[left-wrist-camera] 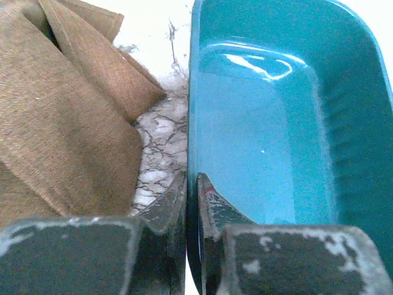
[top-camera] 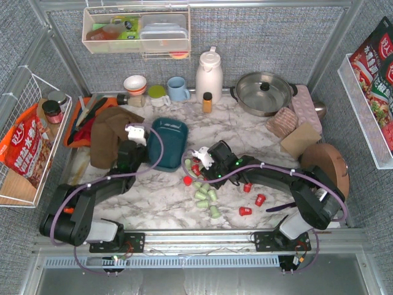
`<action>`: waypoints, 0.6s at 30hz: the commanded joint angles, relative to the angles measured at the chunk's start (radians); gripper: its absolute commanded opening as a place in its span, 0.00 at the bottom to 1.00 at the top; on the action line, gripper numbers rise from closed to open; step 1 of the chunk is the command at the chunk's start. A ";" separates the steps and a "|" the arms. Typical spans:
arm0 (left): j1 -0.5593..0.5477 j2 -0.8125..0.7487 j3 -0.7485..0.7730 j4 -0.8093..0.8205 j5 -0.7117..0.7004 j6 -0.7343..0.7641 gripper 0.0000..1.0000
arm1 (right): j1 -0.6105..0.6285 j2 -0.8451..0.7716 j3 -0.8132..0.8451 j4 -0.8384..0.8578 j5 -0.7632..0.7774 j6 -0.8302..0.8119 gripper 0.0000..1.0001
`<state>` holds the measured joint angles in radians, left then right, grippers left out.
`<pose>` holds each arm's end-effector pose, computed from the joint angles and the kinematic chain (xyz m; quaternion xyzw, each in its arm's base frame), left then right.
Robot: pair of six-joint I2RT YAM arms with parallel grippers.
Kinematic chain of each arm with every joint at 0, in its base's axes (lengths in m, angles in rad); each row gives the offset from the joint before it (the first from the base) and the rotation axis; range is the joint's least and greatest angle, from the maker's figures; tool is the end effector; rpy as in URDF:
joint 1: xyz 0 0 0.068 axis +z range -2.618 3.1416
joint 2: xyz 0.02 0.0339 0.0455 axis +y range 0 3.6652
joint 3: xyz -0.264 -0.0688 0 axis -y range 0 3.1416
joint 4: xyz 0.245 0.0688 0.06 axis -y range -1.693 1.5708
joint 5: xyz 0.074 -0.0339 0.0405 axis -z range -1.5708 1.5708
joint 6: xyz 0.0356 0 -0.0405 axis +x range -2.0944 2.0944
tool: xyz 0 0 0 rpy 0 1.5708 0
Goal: Mix the coffee capsules in the storage basket
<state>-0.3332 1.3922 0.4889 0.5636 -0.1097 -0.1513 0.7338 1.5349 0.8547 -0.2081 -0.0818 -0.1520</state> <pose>0.2612 -0.0863 0.1816 0.0425 0.8147 -0.0949 0.5704 0.2266 0.2083 0.1849 -0.4159 0.8448 0.1328 0.3093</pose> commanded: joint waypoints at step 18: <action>-0.004 -0.109 -0.320 0.763 0.145 0.096 0.11 | 0.001 -0.039 -0.026 0.032 0.096 0.118 0.45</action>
<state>-0.3378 1.2808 0.1978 1.1202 -0.0006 -0.0597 0.7341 1.5066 0.8394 -0.2024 -0.0425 -0.0940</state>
